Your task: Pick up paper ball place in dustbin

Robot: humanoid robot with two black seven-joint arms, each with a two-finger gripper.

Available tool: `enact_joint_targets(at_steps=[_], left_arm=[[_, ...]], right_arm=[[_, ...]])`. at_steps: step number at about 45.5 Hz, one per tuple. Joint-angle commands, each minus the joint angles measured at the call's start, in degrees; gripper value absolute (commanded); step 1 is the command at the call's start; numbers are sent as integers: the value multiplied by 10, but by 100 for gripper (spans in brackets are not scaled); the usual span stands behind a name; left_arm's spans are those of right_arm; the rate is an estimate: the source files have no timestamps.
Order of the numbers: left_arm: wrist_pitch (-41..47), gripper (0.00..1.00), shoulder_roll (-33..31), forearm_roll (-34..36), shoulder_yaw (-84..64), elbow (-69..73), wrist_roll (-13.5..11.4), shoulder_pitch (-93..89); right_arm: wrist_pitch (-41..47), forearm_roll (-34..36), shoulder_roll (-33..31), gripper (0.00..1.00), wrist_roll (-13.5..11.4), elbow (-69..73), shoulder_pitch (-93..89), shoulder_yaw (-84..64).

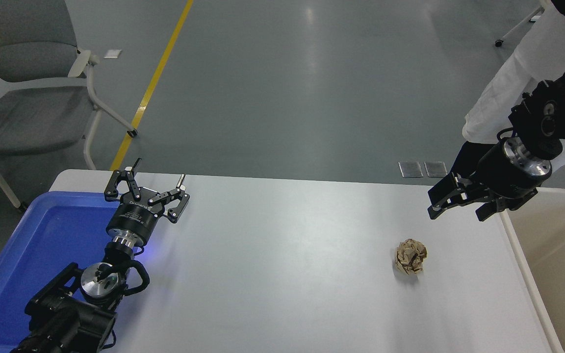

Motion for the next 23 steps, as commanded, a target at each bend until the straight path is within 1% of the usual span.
enact_joint_targets(at_steps=[1, 23], left_arm=[[0, 99, 0, 0, 0, 0, 0, 0], [0, 99, 0, 0, 0, 0, 0, 0]], right_arm=[[1, 0, -22, 100, 0, -46, -22, 15], [-3, 1, -31, 100, 0, -49, -27, 19]])
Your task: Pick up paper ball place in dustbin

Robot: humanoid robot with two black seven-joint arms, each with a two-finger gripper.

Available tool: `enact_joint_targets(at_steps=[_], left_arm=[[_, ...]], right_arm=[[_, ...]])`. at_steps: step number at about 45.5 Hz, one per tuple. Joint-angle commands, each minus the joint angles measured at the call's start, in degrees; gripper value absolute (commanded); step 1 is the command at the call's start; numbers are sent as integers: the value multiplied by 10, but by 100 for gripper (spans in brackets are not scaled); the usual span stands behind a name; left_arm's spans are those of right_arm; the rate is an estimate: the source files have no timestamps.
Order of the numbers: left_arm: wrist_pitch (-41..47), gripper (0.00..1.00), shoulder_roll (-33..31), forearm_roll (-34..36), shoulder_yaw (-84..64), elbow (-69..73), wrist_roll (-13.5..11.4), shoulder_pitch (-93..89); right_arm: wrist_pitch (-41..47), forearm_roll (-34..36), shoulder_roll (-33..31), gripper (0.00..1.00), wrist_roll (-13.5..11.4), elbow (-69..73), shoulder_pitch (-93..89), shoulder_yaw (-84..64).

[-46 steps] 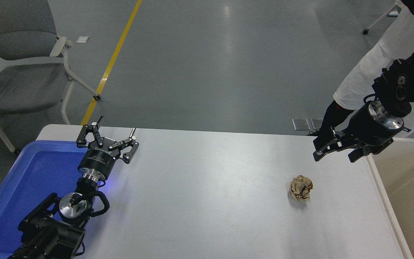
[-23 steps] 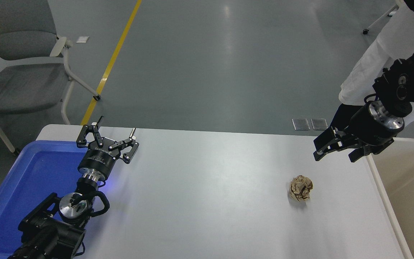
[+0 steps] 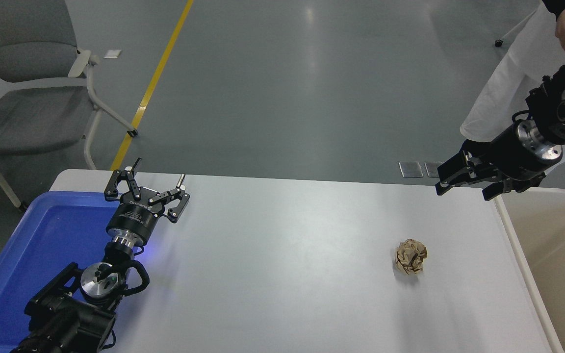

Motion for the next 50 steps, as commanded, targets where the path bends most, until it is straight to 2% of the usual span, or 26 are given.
enact_joint_targets(at_steps=[1, 9, 20, 50], left_arm=[[0, 99, 0, 0, 0, 0, 0, 0], [0, 99, 0, 0, 0, 0, 0, 0], [0, 99, 0, 0, 0, 0, 0, 0], [0, 99, 0, 0, 0, 0, 0, 0]], right_arm=[[-5, 1, -12, 100, 0, -7, -4, 6], [-6, 2, -34, 100, 0, -22, -29, 44], [-6, 25, -37, 100, 1, -36, -28, 43], [-4, 33, -31, 100, 1, 1, -34, 42]])
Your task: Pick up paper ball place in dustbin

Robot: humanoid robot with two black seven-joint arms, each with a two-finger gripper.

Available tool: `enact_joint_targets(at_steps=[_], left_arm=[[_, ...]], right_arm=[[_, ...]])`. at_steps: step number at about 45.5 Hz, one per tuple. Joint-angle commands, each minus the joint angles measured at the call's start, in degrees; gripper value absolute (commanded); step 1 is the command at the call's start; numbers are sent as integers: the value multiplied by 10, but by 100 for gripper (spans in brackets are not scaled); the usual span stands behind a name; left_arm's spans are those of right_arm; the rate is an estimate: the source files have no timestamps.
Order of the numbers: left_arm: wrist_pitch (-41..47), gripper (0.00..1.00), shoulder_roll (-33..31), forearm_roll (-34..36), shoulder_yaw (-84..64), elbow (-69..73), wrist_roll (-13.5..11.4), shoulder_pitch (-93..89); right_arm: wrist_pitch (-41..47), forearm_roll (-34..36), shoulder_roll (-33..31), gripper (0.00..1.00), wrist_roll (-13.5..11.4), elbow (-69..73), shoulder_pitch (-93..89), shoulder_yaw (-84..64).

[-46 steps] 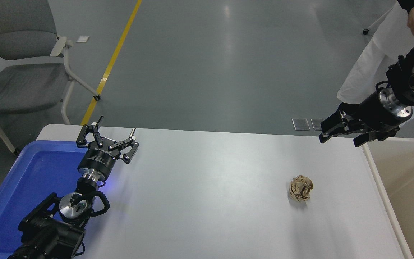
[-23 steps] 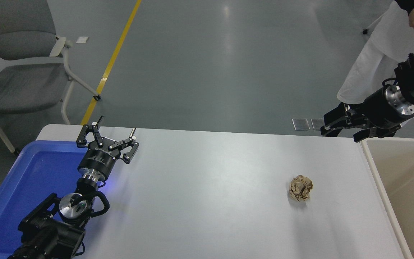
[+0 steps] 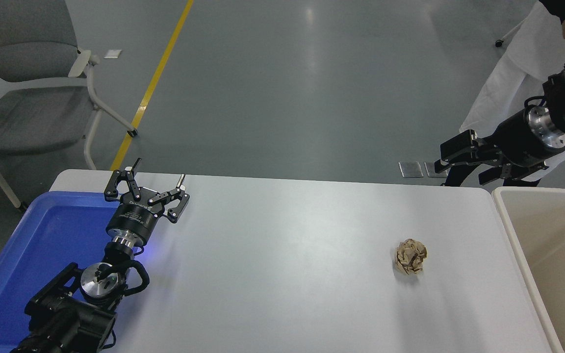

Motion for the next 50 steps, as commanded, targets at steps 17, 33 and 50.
enact_joint_targets(at_steps=[17, 33, 50], left_arm=[[0, 99, 0, 0, 0, 0, 0, 0], [0, 99, 0, 0, 0, 0, 0, 0], [0, 99, 0, 0, 0, 0, 0, 0]], right_arm=[[-8, 1, 23, 100, 0, 1, -31, 7], [-161, 1, 97, 100, -28, -15, -134, 6], [-215, 3, 147, 100, -92, -37, -204, 7]])
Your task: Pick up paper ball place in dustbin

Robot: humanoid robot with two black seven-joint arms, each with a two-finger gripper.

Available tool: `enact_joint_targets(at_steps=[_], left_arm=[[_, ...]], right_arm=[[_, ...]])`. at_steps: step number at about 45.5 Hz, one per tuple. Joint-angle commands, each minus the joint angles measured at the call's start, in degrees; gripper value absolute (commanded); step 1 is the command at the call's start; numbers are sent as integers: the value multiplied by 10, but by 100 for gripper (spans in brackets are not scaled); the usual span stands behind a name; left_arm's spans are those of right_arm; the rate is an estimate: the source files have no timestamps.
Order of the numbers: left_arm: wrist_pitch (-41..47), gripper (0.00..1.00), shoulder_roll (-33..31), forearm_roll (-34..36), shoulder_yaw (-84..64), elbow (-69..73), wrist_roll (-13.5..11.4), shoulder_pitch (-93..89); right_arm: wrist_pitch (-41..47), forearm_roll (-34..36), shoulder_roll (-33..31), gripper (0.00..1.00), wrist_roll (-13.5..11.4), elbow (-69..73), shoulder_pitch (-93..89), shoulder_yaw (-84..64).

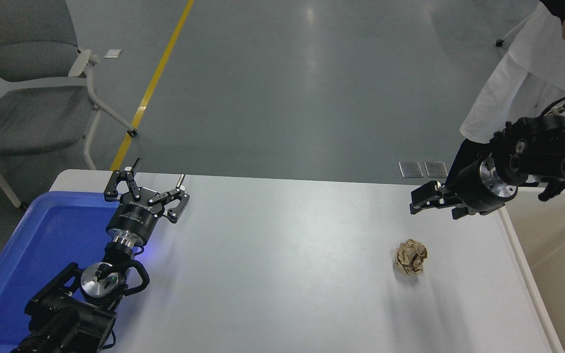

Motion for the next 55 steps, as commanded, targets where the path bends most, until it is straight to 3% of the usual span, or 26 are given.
enact_joint_targets(at_steps=[1, 12, 55], left_arm=[[0, 99, 0, 0, 0, 0, 0, 0], [0, 99, 0, 0, 0, 0, 0, 0], [0, 99, 0, 0, 0, 0, 0, 0]], right_arm=[[-30, 2, 37, 100, -29, -18, -51, 2], [-69, 59, 41, 100, -29, -31, -81, 2], [-131, 61, 41, 100, -28, -72, -179, 73]])
